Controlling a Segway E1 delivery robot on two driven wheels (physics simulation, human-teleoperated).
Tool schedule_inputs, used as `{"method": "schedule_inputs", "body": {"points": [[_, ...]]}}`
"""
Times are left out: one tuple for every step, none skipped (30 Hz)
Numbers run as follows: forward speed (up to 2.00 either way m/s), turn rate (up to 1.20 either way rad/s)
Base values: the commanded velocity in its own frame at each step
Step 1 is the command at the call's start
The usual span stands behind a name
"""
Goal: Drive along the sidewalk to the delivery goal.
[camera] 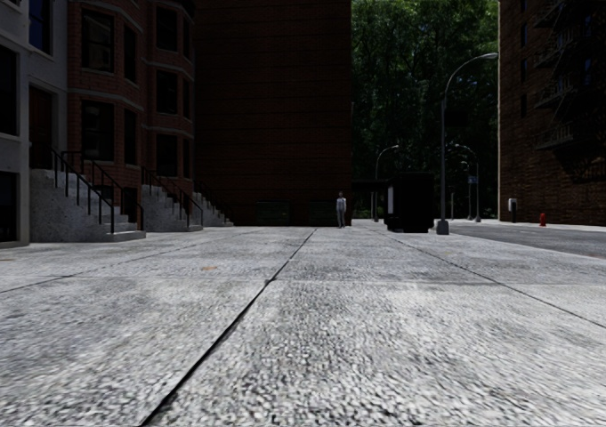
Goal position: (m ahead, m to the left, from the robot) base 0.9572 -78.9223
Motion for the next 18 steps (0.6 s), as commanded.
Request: {"method": "schedule_inputs", "body": {"points": [[2.0,0.0],[2.0,0.0],[2.0,0.0],[2.0,0.0],[2.0,0.0],[2.0,0.0],[2.0,0.0],[2.0,0.0],[2.0,0.0],[2.0,0.0],[2.0,0.0],[2.0,0.0],[2.0,0.0],[2.0,0.0],[2.0,0.0],[2.0,0.0],[2.0,0.0],[2.0,0.0]]}}
